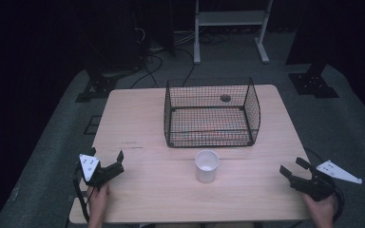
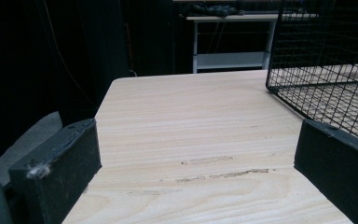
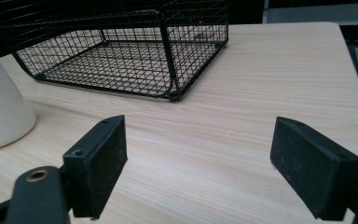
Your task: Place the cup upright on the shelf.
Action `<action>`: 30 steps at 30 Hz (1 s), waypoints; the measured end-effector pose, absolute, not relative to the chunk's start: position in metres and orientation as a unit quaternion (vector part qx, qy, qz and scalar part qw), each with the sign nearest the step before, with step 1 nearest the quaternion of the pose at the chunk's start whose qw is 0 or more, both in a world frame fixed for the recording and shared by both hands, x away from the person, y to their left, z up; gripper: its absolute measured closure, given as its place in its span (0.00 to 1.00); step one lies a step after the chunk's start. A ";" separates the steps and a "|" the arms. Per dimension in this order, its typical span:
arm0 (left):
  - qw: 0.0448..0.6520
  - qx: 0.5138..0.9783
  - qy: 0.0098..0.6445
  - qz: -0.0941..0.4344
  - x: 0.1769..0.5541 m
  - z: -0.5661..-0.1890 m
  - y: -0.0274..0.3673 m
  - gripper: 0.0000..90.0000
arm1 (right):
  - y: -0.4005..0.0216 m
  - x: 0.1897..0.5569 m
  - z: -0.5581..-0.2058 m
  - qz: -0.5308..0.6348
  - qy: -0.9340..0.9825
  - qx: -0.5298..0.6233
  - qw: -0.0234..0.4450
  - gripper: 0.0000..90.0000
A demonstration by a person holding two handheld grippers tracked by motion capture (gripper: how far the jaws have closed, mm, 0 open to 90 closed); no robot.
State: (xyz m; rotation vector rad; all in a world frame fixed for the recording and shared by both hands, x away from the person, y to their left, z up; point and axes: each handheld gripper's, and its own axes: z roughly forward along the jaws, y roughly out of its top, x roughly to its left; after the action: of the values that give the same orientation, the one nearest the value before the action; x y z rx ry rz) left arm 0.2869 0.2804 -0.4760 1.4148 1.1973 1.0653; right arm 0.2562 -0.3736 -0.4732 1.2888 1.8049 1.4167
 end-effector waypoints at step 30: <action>0.494 0.578 0.483 0.435 0.284 -0.476 0.282 0.00 | -0.325 0.275 -0.431 0.508 0.731 0.383 0.246 0.17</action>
State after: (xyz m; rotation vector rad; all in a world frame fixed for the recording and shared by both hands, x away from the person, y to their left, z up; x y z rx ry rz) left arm 0.2841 0.2818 -0.4765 1.4004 1.1713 1.0543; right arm 0.2745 -0.3251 -0.4312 1.0444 1.9957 1.3859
